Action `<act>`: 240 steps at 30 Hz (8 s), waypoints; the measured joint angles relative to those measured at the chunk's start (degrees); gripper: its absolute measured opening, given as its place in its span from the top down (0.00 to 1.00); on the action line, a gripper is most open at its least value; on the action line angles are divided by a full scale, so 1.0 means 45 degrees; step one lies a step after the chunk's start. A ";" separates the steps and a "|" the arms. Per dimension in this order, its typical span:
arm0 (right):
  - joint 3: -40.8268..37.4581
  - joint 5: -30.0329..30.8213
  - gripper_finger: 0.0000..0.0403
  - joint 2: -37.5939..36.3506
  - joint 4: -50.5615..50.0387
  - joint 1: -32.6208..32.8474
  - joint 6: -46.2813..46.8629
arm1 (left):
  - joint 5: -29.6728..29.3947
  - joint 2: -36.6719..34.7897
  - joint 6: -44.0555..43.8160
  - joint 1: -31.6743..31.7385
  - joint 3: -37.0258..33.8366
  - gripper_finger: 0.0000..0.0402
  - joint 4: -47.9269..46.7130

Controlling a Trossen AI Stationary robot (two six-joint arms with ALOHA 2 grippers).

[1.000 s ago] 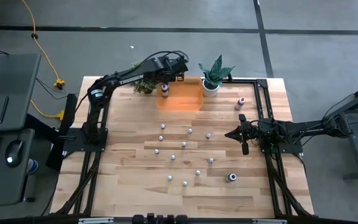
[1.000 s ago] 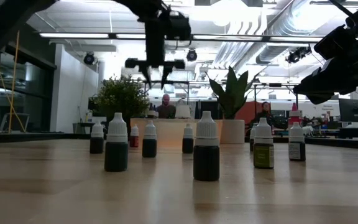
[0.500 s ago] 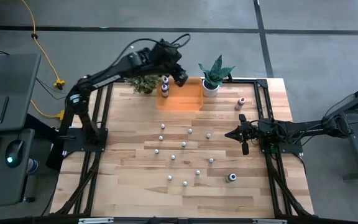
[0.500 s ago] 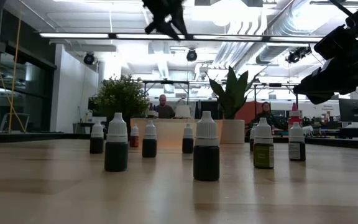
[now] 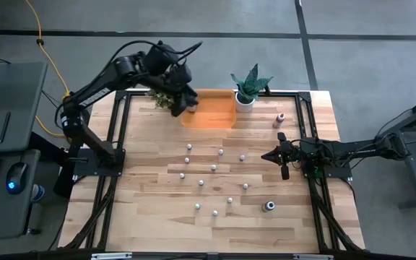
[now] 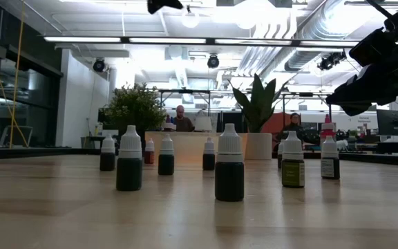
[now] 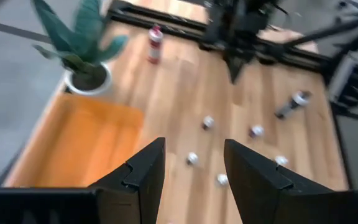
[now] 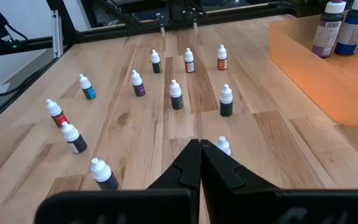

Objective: Pick & Place food coloring
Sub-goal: Put the small light green bottle into the bin

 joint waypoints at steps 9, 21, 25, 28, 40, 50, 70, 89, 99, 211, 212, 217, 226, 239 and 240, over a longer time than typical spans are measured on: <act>-0.0004 0.0000 1.00 0.0000 0.0000 0.0000 0.0000 | 0.0366 -0.0789 0.0176 -0.1267 -0.0005 0.60 -0.3362; 0.0000 0.0000 1.00 0.0004 0.0000 0.0004 0.0000 | -0.3580 -0.1712 -0.1511 -0.5918 -0.0832 0.60 -0.5805; -0.0002 0.0000 1.00 0.0000 0.0000 0.0003 0.0000 | -0.5015 -0.2052 -0.2780 -0.7296 -0.2121 0.60 -0.5664; -0.0002 0.0000 1.00 0.0000 0.0000 0.0002 0.0000 | -0.5495 -0.2419 -0.3683 -0.7955 -0.3382 0.60 -0.4679; 0.0000 0.0000 1.00 0.0004 0.0000 0.0000 0.0000 | -0.5058 -0.2933 -0.5516 -0.8693 -0.9036 0.60 0.1331; -0.0001 0.0000 1.00 0.0000 0.0003 0.0005 0.0000 | -0.5902 -0.2663 -0.5521 -0.8660 -1.1967 0.60 0.4612; -0.0004 0.0000 1.00 0.0010 0.0005 0.0002 0.0000 | -0.4202 -0.1291 -0.5306 -0.7790 -1.2701 0.37 0.6216; -0.0004 0.0000 1.00 0.0015 0.0000 0.0000 0.0000 | -0.4564 -0.0740 -0.3500 -0.7814 -1.3644 0.38 0.6957; -0.0002 0.0000 1.00 0.0010 0.0004 0.0002 0.0000 | -0.4485 -0.0149 -0.3500 -0.7814 -1.3644 0.38 0.7901; -0.0002 0.0000 1.00 0.0003 0.0002 0.0002 0.0000 | -0.2762 -0.1558 0.4362 -0.6648 -1.0496 0.90 1.1375; -0.0004 0.0000 1.00 0.0000 0.0001 0.0004 0.0000 | -0.3152 -0.1558 0.4305 -0.6627 -1.0496 0.90 1.1741; -0.0004 0.0000 1.00 0.0005 0.0000 0.0000 0.0000 | -0.5553 -0.1553 0.1473 -0.6174 -1.0496 0.90 1.3125; -0.0002 0.0002 1.00 0.0005 0.0003 0.0003 0.0000 | -0.8116 -0.1553 -0.5135 -0.5148 -1.0501 0.90 1.2998; -0.0003 0.0000 1.00 0.0005 0.0000 0.0002 0.0000 | -1.1229 -0.0640 -1.2084 -0.3027 -0.7898 0.90 0.5799; -0.0004 0.0000 1.00 0.0005 0.0000 0.0005 0.0000 | -1.1211 -0.0402 -1.2170 -0.2930 -0.7559 0.90 0.5527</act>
